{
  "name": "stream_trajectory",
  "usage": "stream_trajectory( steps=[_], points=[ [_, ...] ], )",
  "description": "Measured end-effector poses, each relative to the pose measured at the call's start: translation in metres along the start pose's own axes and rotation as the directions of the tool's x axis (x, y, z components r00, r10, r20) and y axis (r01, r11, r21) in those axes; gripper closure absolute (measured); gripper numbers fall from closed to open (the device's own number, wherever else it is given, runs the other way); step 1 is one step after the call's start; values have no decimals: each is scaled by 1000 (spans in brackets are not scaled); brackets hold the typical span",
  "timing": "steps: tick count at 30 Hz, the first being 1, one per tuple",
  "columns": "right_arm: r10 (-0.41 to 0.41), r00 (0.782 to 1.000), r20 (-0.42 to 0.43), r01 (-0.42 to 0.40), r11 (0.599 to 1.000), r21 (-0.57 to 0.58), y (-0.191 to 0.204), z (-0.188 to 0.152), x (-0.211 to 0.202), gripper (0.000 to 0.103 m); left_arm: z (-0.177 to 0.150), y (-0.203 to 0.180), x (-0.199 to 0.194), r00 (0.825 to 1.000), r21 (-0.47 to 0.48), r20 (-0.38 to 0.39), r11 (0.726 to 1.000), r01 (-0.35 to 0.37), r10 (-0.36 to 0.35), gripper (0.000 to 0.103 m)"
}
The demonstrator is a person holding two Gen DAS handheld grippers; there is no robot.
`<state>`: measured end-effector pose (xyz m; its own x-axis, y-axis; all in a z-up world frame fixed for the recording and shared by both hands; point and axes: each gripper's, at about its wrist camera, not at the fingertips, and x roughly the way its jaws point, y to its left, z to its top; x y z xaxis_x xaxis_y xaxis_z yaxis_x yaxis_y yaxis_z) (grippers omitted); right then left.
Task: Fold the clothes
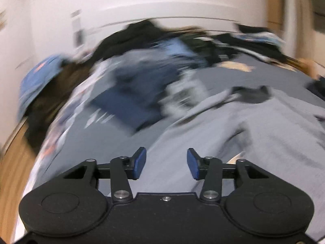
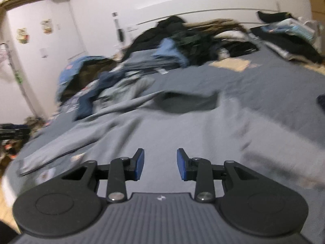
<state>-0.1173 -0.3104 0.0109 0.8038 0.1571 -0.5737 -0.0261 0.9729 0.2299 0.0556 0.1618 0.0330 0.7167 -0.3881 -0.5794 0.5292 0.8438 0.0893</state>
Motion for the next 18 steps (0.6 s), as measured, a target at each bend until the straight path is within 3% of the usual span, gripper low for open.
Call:
stream_trajectory(
  steps=[2,5,8,11,14,18],
  points=[
    [-52,999,1,52,998,-28,-32,20,16,69,28,-35,31,998,74,4,995,67,-68,83],
    [-165,986,-19,164,986,-30,-74,42,42,69,60,-83,86,989,164,-22,975,151,-149,86],
    [-170,985,26,167,982,89,-102,47,53,69,80,-118,156,978,186,-85,962,202,-189,86],
    [-137,989,52,127,979,159,-112,37,60,69,89,-140,225,951,158,-195,949,272,-240,86],
    [-131,991,13,128,983,135,-110,36,67,69,88,-143,271,936,122,-258,953,277,-239,86],
    [-83,995,47,76,987,139,-107,35,59,69,99,-129,301,955,89,-228,973,214,-189,86]
  ],
)
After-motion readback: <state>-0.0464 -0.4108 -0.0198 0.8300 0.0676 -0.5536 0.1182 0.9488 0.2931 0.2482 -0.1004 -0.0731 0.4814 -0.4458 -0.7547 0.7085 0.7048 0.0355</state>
